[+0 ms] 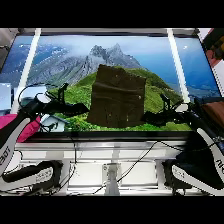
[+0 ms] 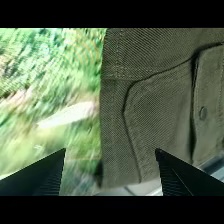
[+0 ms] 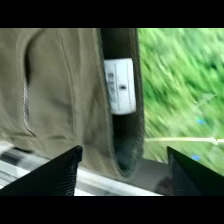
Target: Fold the clothes and pants, and hang the long-sleeved shirts on hangers.
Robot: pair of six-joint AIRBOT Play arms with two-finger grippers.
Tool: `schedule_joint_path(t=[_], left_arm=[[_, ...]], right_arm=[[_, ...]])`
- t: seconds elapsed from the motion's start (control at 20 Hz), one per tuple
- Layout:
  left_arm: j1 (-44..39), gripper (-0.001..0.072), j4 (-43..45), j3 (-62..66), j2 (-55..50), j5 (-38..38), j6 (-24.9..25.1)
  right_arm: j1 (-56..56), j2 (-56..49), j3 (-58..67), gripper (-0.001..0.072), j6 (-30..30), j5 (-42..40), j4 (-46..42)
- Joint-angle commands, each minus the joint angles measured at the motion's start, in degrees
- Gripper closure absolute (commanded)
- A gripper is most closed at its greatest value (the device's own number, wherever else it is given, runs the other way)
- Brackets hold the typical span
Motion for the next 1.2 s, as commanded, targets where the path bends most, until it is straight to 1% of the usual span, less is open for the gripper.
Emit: schedule_joint_path(t=[0.0, 0.05, 0.1, 0.15, 0.25, 0.35, 0.55, 0.65, 0.75, 0.9, 0.95, 1.0, 1.15], left_arm=[[-0.6, 0.0074, -11.1, 0.0, -4.7, 1.1, 5.9], [-1.0, 0.0074, -13.5, 0.0, -6.2, 0.8, 6.4], [-1.4, 0.0074, -13.7, 0.0, -7.2, -0.1, 6.8], [-1.6, 0.0074, -12.6, 0.0, -8.0, -1.5, 7.7], [-1.6, 0.0074, -7.4, 0.0, -8.3, -3.3, 7.6], [-1.2, 0.0074, -4.3, 0.0, -8.3, -3.9, 7.6], [1.3, 0.0074, -3.4, 0.0, -7.6, -4.8, 9.1], [2.9, 0.0074, -3.4, 0.0, -7.6, -8.0, 10.4], [3.5, 0.0074, -3.0, 0.0, -7.6, -10.1, 10.4], [1.1, 0.0074, -3.4, 0.0, -7.8, -10.0, 9.8], [-0.1, 0.0074, -3.4, 0.0, -7.8, -9.5, 9.8], [-1.1, 0.0074, -3.4, 0.0, -7.8, -8.2, 9.8], [-3.7, 0.0075, -3.5, 0.0, -7.8, -5.6, 9.8]], right_arm=[[0.0, 0.0, -0.4, 0.0161, -0.1, -3.5, 4.3], [0.0, 0.0, -0.4, 0.0161, -0.1, -3.6, 4.6], [0.0, 0.0, -0.4, 0.016, -0.1, -3.5, 4.7], [0.0, 0.0, -0.4, 0.0161, 0.0, -3.4, 4.7], [0.0, 0.0, -0.4, 0.0161, 0.0, -3.5, 4.7], [0.0, 0.0, -0.4, 0.0161, -0.1, -3.5, 4.6], [0.0, 0.0, -0.4, 0.0162, -0.1, -3.4, 4.6], [0.0, 0.0, -0.4, 0.0163, -0.1, -3.4, 4.7], [0.0, -0.5, -0.4, 0.0164, -0.1, -3.4, 4.9], [0.0, -2.7, -0.4, 0.0165, -0.1, -3.5, 6.5], [0.0, -3.4, -0.4, 0.0181, -0.6, -3.5, 7.5], [0.0, -3.9, -0.4, 0.0219, -1.0, -3.6, 8.4], [0.1, -4.2, -0.4, 0.0228, -2.0, -4.7, 10.6]])
